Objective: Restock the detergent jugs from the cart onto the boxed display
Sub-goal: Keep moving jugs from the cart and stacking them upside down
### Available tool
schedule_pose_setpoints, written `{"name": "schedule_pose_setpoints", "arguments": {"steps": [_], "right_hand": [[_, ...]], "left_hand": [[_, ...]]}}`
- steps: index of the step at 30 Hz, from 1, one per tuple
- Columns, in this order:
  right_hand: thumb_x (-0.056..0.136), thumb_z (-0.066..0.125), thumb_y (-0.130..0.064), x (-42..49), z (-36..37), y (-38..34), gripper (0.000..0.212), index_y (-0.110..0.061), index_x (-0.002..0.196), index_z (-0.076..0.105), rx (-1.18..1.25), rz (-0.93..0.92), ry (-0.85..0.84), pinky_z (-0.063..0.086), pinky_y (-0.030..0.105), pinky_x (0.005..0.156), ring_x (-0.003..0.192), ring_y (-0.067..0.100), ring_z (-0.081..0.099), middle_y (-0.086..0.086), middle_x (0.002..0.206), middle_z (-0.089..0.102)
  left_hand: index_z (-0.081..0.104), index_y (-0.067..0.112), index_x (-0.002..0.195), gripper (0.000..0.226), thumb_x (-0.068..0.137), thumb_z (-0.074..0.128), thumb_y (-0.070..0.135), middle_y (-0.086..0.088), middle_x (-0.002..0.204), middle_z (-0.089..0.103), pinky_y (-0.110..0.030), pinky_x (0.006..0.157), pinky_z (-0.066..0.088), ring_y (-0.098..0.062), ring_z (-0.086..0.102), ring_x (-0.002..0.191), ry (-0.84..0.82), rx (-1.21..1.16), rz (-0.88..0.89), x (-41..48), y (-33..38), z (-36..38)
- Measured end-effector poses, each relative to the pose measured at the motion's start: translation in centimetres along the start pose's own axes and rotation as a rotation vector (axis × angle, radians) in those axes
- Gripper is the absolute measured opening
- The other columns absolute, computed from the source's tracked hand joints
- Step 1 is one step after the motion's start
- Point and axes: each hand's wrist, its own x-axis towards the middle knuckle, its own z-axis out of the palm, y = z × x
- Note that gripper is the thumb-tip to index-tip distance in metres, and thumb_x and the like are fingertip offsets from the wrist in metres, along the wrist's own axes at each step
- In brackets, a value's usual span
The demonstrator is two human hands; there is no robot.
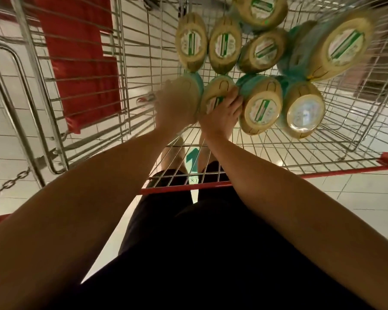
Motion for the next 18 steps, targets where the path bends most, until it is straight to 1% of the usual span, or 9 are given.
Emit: {"name": "schedule_pose_setpoints", "arguments": {"steps": [1, 3, 4, 6, 8, 10, 13, 15, 18], "right_hand": [[0.081, 0.082, -0.048, 0.2, 0.0, 0.2, 0.124, -0.003, 0.166, 0.004, -0.003, -0.005, 0.001, 0.025, 0.055, 0.127, 0.155, 0.046, 0.02, 0.027, 0.169, 0.015], [0.075, 0.088, -0.048, 0.6, 0.2, 0.4, 0.134, -0.009, 0.167, -0.001, -0.003, -0.008, -0.026, 0.034, 0.058, 0.12, 0.152, 0.047, 0.022, 0.024, 0.169, 0.013], [0.07, 0.091, -0.046, 0.8, 0.4, 0.4, 0.14, -0.011, 0.167, -0.004, -0.005, -0.004, -0.039, 0.038, 0.059, 0.116, 0.151, 0.047, 0.022, 0.023, 0.169, 0.011], [0.065, 0.095, -0.044, 1.0, 0.6, 0.0, 0.146, -0.013, 0.167, -0.006, -0.033, 0.012, -0.039, 0.041, 0.06, 0.113, 0.148, 0.048, 0.023, 0.021, 0.169, 0.01], [0.063, 0.096, -0.045, 1.0, 0.7, -0.3, 0.148, -0.013, 0.167, -0.004, -0.049, 0.021, -0.029, 0.041, 0.058, 0.113, 0.147, 0.048, 0.025, 0.021, 0.168, 0.011], [0.065, 0.096, -0.048, 0.7, 0.4, -0.6, 0.147, -0.012, 0.167, -0.004, -0.046, 0.015, -0.042, 0.038, 0.059, 0.115, 0.148, 0.047, 0.025, 0.021, 0.168, 0.012], [0.068, 0.092, -0.056, 0.3, -1.1, -1.0, 0.145, -0.009, 0.167, -0.003, -0.055, -0.037, -0.066, 0.035, 0.059, 0.118, 0.149, 0.045, 0.024, 0.02, 0.167, 0.015], [0.066, 0.093, -0.06, -0.4, -2.9, -1.4, 0.148, -0.009, 0.167, -0.003, -0.059, -0.071, -0.093, 0.032, 0.06, 0.12, 0.153, 0.046, 0.02, 0.019, 0.168, 0.015], [0.065, 0.094, -0.06, -1.9, -6.1, -3.1, 0.149, -0.01, 0.167, -0.003, -0.021, -0.119, -0.078, 0.032, 0.063, 0.121, 0.155, 0.048, 0.015, 0.019, 0.17, 0.014]], "left_hand": [[0.001, 0.003, 0.166, 0.153, 0.06, 0.096, 0.061, -0.04, 0.159, 0.02, -0.067, 0.113, 0.038, -0.063, 0.024, 0.146, -0.001, -0.002, 0.013, 0.1, 0.0, 0.1], [0.003, 0.002, 0.165, 0.151, 0.06, 0.099, 0.054, -0.037, 0.158, 0.019, -0.07, 0.112, 0.037, -0.064, 0.021, 0.146, -0.015, -0.037, 0.04, 0.6, -0.4, 0.2], [0.003, 0.005, 0.165, 0.15, 0.06, 0.1, 0.05, -0.034, 0.157, 0.02, -0.07, 0.11, 0.039, -0.063, 0.021, 0.145, -0.018, -0.057, 0.043, 0.8, -0.6, 0.3], [0.005, 0.012, 0.165, 0.146, 0.059, 0.1, 0.046, -0.03, 0.155, 0.021, -0.067, 0.106, 0.044, -0.062, 0.025, 0.143, -0.017, -0.082, 0.041, 0.9, -0.7, 0.2], [0.005, 0.013, 0.164, 0.144, 0.06, 0.098, 0.05, -0.029, 0.155, 0.022, -0.066, 0.105, 0.045, -0.062, 0.03, 0.141, -0.022, -0.064, 0.039, 0.8, -0.8, -0.3], [0.006, 0.013, 0.164, 0.141, 0.062, 0.096, 0.053, -0.027, 0.156, 0.023, -0.064, 0.105, 0.046, -0.06, 0.037, 0.139, -0.04, -0.038, 0.042, 0.4, -0.8, -1.2], [0.009, 0.015, 0.162, 0.137, 0.062, 0.096, 0.052, -0.023, 0.151, 0.027, -0.062, 0.103, 0.052, -0.056, 0.043, 0.135, -0.022, -0.052, 0.045, -0.3, -0.6, -3.2], [0.009, 0.016, 0.161, 0.138, 0.061, 0.097, 0.052, -0.023, 0.15, 0.026, -0.062, 0.104, 0.05, -0.054, 0.041, 0.136, 0.001, -0.092, 0.012, -1.2, -0.2, -5.0], [0.002, 0.02, 0.163, 0.142, 0.062, 0.097, 0.049, -0.022, 0.158, 0.018, -0.061, 0.11, 0.046, -0.053, 0.035, 0.142, 0.028, -0.119, -0.012, -2.9, 0.9, -8.5]]}}
